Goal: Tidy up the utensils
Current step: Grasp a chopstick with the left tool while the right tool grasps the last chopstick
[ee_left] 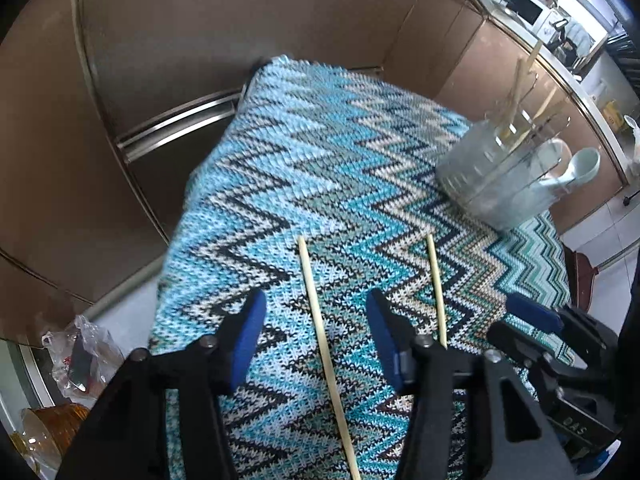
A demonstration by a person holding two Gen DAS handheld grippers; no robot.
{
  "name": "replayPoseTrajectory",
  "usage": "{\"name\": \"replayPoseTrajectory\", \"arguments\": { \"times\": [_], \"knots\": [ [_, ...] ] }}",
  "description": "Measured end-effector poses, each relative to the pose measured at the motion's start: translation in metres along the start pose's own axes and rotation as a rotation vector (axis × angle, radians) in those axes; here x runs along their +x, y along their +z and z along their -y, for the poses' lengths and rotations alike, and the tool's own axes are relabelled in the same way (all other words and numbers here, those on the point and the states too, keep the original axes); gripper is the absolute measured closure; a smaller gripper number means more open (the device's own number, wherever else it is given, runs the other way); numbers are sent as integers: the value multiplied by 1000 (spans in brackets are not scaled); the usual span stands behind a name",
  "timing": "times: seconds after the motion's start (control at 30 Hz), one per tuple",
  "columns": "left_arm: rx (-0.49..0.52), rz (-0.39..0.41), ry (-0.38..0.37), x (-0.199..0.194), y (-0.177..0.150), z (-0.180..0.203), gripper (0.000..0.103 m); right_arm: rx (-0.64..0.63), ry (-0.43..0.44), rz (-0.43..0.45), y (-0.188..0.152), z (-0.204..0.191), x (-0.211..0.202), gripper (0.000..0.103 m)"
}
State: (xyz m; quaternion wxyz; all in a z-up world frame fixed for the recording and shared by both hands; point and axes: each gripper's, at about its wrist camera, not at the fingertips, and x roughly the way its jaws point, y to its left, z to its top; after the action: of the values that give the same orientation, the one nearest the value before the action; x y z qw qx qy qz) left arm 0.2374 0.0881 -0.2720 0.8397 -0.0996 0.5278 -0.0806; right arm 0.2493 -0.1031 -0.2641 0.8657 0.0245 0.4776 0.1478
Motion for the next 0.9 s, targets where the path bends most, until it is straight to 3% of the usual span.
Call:
{"name": "replayPoseTrajectory", "arguments": {
  "times": [0.2, 0.53, 0.8, 0.9],
  "knots": [
    [0, -64, -23, 16, 7, -1, 69, -18, -9, -67, 19, -1, 34, 69],
    [-42, -219, -55, 47, 19, -7, 84, -6, -15, -193, 37, 7, 76, 73],
    [-44, -258, -64, 52, 25, -7, 87, 40, -2, -233, 51, 16, 87, 88],
    [-40, -266, -43, 54, 27, -7, 93, 44, -8, -250, 55, 16, 91, 91]
  ]
}}
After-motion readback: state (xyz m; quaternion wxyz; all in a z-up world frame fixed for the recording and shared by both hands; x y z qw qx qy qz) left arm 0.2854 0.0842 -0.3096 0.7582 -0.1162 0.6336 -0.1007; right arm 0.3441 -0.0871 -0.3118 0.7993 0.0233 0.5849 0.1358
